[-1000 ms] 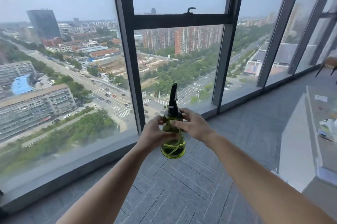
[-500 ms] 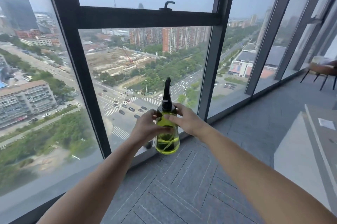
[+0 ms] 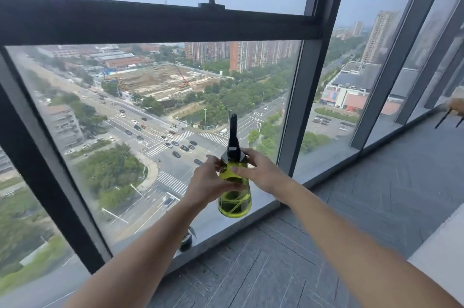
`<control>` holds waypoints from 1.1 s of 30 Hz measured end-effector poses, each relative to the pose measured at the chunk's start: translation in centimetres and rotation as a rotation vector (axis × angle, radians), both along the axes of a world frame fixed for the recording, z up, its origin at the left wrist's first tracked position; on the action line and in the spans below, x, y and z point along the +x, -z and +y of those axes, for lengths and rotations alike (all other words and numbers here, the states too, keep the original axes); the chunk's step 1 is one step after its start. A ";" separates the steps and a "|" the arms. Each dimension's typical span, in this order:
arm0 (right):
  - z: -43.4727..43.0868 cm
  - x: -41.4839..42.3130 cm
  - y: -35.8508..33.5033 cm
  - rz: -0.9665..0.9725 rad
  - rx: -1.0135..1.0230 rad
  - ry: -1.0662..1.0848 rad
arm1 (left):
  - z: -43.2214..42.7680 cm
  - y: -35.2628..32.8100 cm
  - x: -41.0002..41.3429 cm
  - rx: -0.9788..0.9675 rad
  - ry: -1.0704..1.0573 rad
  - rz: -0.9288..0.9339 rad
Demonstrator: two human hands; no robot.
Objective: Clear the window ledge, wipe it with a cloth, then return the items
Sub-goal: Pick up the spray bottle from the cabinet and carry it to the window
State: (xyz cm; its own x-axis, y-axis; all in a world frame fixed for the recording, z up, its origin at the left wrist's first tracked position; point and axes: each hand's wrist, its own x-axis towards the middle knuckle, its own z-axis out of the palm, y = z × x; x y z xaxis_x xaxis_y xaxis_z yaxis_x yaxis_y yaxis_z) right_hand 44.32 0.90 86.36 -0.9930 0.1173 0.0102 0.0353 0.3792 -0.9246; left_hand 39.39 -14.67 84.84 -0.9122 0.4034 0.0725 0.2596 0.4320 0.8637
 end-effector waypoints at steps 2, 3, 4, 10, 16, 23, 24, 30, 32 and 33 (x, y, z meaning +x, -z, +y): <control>3.1 -3.9 0.5 0.002 0.000 -0.029 | 2.9 0.6 -3.1 0.011 -0.027 0.004; 4.5 -5.7 0.8 0.005 0.002 -0.048 | 4.3 1.1 -4.6 0.023 -0.041 0.004; 5.9 -7.6 1.1 0.001 0.004 -0.067 | 5.7 1.5 -6.1 0.037 -0.062 -0.003; 12.6 -18.2 3.5 -0.046 0.051 -0.208 | 12.6 5.0 -14.0 0.109 -0.240 -0.040; 15.9 -26.7 8.5 -0.070 0.052 -0.302 | 16.4 10.2 -20.9 0.096 -0.386 -0.035; 17.1 -34.3 19.8 -0.090 0.037 -0.381 | 17.4 21.6 -27.7 0.026 -0.464 -0.008; 17.1 -35.1 22.0 -0.101 0.032 -0.396 | 17.4 23.9 -28.3 0.029 -0.471 -0.009; 17.2 -39.3 38.1 -0.107 0.040 -0.446 | 17.1 40.3 -32.0 0.054 -0.496 -0.020; 17.0 -40.5 44.6 -0.095 0.053 -0.444 | 17.0 46.5 -32.9 0.059 -0.522 -0.020; 16.8 -41.0 47.8 -0.094 0.056 -0.444 | 16.9 49.6 -33.2 0.066 -0.537 -0.024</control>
